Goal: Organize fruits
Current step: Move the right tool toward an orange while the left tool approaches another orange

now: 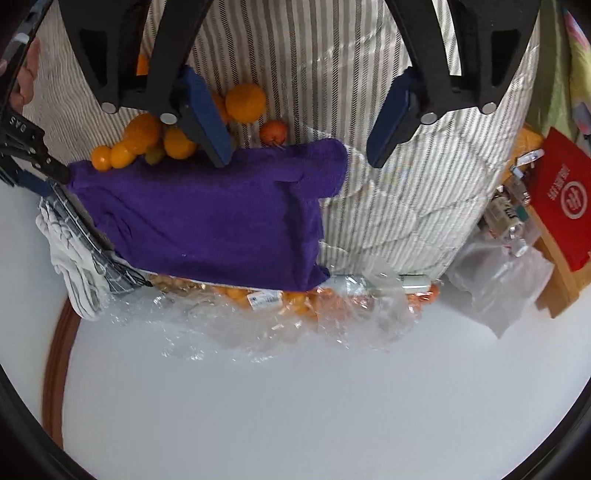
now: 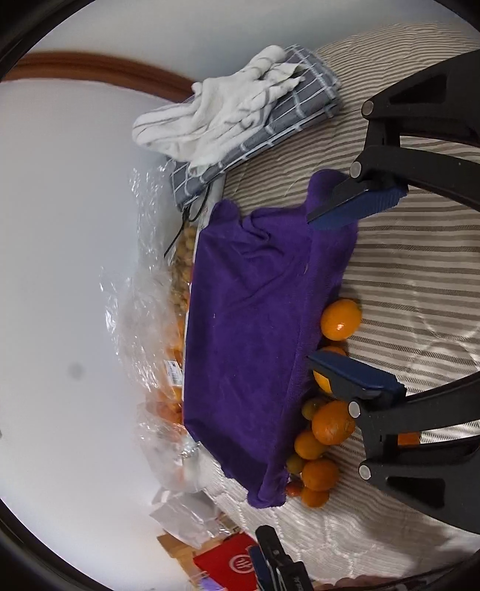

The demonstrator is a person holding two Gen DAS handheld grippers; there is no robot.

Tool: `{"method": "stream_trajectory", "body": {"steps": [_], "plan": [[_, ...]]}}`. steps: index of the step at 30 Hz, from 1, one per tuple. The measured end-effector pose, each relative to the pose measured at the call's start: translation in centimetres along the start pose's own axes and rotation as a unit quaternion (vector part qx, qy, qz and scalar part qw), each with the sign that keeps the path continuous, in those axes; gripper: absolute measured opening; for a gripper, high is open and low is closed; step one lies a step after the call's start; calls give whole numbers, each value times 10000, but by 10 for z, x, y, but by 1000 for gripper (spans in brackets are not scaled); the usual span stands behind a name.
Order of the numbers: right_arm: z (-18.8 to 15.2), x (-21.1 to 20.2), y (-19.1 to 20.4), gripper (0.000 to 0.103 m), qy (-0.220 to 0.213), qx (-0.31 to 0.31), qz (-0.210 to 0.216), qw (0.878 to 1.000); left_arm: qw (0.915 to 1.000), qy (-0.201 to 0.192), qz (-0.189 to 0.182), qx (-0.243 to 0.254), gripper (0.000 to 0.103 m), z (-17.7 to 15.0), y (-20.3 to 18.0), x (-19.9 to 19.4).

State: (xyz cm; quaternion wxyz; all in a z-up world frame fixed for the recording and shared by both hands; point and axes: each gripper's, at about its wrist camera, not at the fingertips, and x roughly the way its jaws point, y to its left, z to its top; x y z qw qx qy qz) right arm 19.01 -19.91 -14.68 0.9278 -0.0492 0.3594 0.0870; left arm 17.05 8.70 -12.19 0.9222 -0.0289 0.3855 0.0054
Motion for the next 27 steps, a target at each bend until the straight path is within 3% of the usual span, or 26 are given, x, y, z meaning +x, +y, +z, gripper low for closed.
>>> {"method": "stream_trajectory", "body": {"steps": [5, 9, 14, 19, 23, 25, 27], "plan": [[-7, 21, 1, 67, 182, -172, 387, 9989, 9993, -35, -288, -219, 71, -11, 9, 15], [-13, 32, -3, 62, 308, -104, 739, 9967, 9989, 3, -268, -378, 71, -16, 16, 17], [-21, 52, -6, 47, 650, -75, 746, 9951, 9992, 67, -262, -308, 70, -21, 14, 24], [-21, 61, -8, 46, 693, 59, 928, 9933, 9988, 65, -472, -72, 70, -22, 1, 21], [-22, 66, -1, 46, 683, 5, 875, 9938, 9953, 227, -942, -87, 70, -24, -3, 21], [-23, 66, 3, 46, 639, -72, 809, 9946, 9947, 354, -962, -101, 70, -26, -5, 25], [-25, 67, 3, 39, 653, -72, 858, 9941, 9947, 480, -904, -111, 63, -30, -6, 31]]}}
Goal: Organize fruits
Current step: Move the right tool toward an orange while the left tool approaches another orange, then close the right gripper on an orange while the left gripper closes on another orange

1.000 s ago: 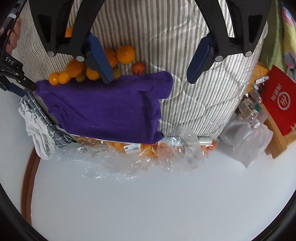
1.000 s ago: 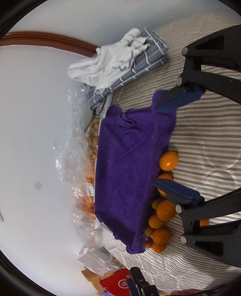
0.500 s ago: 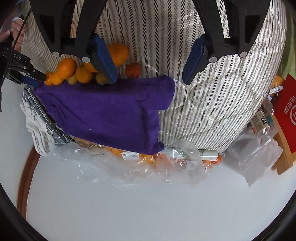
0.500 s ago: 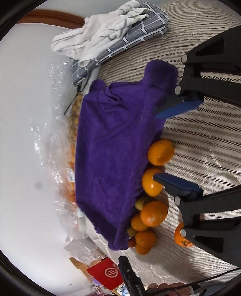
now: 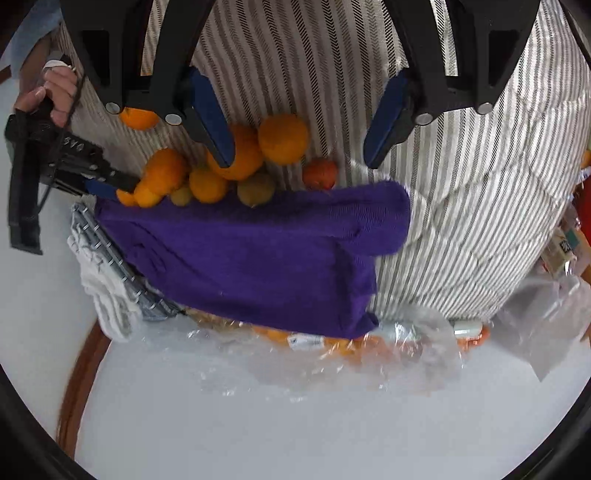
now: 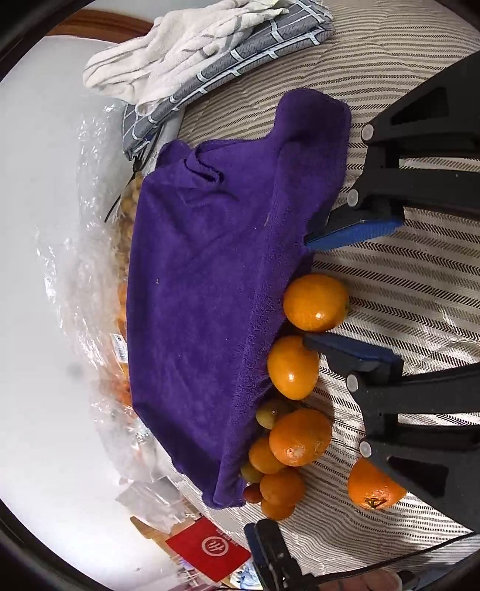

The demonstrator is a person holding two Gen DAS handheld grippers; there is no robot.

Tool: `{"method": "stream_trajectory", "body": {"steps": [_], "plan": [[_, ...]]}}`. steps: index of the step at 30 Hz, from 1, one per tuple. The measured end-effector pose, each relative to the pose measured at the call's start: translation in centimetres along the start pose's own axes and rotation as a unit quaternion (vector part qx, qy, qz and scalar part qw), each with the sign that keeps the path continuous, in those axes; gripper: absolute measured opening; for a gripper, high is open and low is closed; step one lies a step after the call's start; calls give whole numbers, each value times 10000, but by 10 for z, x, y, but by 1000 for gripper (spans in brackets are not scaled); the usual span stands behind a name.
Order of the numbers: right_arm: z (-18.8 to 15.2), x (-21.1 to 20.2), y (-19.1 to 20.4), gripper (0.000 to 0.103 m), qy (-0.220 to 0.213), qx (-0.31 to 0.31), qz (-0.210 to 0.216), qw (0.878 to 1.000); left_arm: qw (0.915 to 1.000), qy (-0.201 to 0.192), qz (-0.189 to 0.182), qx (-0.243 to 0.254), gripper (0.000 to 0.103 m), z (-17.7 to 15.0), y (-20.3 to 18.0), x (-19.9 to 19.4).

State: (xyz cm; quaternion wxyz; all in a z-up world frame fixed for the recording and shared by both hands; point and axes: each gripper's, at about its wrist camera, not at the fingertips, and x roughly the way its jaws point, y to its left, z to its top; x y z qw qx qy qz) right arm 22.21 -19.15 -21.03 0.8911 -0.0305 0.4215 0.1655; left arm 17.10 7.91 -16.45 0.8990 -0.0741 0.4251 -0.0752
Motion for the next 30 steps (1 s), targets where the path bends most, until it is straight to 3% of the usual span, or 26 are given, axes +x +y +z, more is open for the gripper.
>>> {"method": "stream_trajectory", "body": {"steps": [2, 10, 18, 24, 26, 30], "plan": [[-1, -2, -3, 35, -21, 81, 55, 9999, 9999, 141, -72, -26, 47, -1, 0, 4], [-5, -14, -12, 30, -182, 181, 42, 9997, 9995, 89, -287, 32, 27, -6, -4, 2], [-6, -15, -17, 29, -199, 301, 88, 9993, 9998, 29, -139, -122, 27, -5, 2, 2], [-7, -8, -12, 33, -108, 247, 6, 9996, 9999, 18, -26, 104, 28, -5, -6, 3], [-6, -5, -10, 39, -55, 210, -98, 9997, 9999, 125, -40, 62, 30, -6, -5, 7], [-5, -1, -9, 40, 4, 205, -189, 9996, 9991, 373, -172, -145, 30, -7, 1, 16]]}}
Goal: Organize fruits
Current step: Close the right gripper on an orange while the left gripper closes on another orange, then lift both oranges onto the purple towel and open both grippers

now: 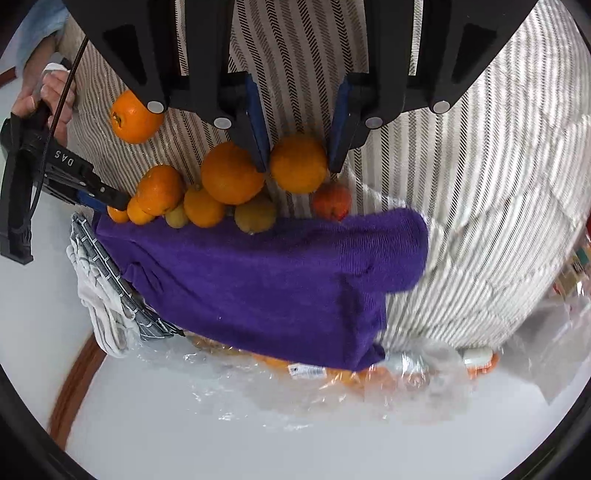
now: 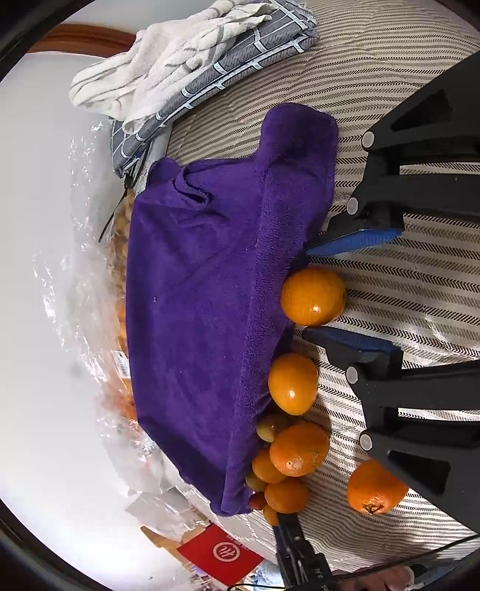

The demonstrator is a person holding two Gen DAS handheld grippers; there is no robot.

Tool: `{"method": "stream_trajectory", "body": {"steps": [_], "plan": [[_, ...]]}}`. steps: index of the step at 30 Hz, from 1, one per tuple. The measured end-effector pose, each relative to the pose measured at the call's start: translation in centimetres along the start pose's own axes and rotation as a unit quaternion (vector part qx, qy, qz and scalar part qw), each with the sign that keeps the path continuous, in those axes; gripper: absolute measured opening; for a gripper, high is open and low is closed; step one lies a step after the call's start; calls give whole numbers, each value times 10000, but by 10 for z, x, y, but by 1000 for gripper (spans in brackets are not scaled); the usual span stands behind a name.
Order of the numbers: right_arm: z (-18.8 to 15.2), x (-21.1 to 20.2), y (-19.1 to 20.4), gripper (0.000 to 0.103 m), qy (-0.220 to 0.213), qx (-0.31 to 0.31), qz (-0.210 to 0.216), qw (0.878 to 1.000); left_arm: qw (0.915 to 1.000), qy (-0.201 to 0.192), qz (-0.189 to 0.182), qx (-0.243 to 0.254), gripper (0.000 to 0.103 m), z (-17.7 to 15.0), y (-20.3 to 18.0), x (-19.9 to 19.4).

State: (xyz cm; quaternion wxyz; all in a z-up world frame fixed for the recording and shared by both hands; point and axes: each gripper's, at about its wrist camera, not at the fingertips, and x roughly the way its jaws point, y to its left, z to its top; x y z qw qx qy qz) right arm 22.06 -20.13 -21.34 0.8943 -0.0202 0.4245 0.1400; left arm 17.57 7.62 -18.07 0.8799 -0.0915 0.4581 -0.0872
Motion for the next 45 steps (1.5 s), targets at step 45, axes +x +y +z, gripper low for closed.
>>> {"method": "stream_trajectory", "body": {"steps": [45], "plan": [[82, -96, 5, 31, -1415, 2, -105, 9899, 9782, -2042, 262, 256, 29, 84, -43, -88]]}}
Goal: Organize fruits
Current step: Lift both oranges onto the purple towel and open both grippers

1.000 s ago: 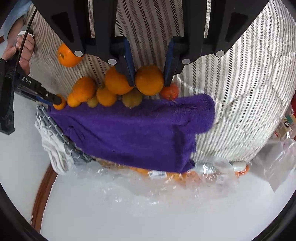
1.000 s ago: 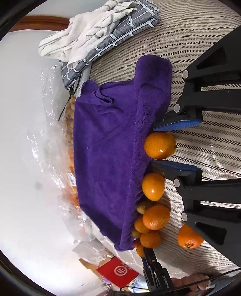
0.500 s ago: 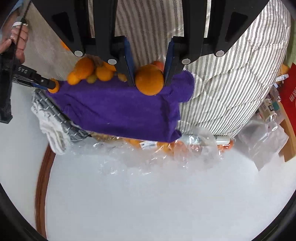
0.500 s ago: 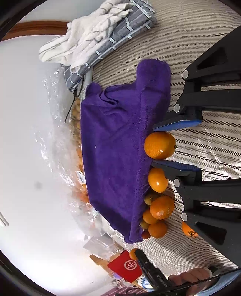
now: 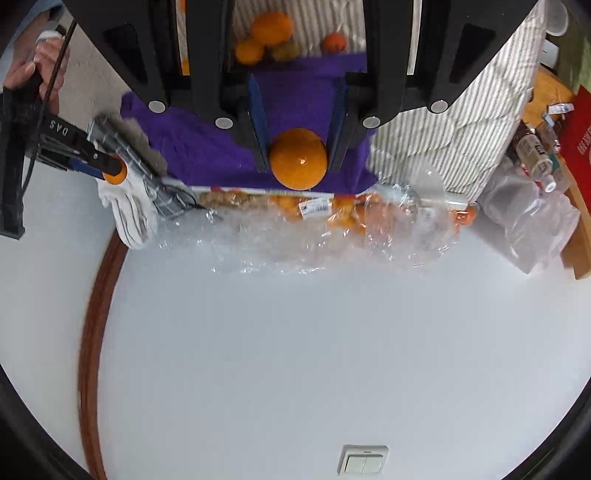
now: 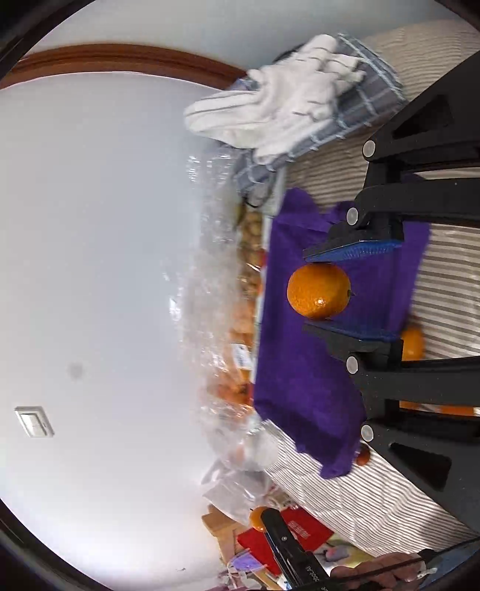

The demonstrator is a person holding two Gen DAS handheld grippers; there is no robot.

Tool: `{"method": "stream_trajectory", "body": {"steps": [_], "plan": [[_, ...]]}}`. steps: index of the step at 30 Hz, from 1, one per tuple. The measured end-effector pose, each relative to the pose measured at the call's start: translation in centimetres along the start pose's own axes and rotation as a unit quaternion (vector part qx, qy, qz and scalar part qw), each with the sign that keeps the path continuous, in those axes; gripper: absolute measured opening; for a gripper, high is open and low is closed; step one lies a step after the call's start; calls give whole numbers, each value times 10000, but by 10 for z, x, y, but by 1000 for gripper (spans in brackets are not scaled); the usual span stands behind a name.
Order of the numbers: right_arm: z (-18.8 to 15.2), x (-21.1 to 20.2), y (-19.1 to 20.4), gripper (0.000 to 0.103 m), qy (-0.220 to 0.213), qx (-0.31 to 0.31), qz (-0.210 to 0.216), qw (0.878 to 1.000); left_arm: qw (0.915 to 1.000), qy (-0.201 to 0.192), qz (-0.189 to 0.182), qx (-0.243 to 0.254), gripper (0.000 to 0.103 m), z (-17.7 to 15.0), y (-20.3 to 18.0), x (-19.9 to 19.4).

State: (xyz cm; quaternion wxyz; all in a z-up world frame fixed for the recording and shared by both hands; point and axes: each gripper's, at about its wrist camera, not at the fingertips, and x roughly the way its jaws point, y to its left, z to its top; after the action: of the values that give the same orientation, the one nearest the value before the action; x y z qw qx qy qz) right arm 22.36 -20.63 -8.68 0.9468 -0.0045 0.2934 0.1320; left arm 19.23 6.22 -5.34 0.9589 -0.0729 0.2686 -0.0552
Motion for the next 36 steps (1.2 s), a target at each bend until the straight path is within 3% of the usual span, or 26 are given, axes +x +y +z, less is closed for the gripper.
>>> {"method": "stream_trajectory", "body": {"steps": [8, 15, 30, 36], "plan": [[15, 54, -5, 31, 195, 191, -70, 9996, 9989, 309, 212, -282, 29, -11, 3, 66], [-13, 98, -19, 31, 561, 312, 52, 9979, 9971, 641, 415, -22, 29, -44, 14, 99], [-36, 133, -27, 31, 1050, 405, 120, 9936, 9942, 875, 610, 128, 29, -57, 14, 118], [-40, 140, -25, 32, 1174, 382, 76, 9923, 9928, 1075, 516, 135, 29, -59, 15, 124]]}}
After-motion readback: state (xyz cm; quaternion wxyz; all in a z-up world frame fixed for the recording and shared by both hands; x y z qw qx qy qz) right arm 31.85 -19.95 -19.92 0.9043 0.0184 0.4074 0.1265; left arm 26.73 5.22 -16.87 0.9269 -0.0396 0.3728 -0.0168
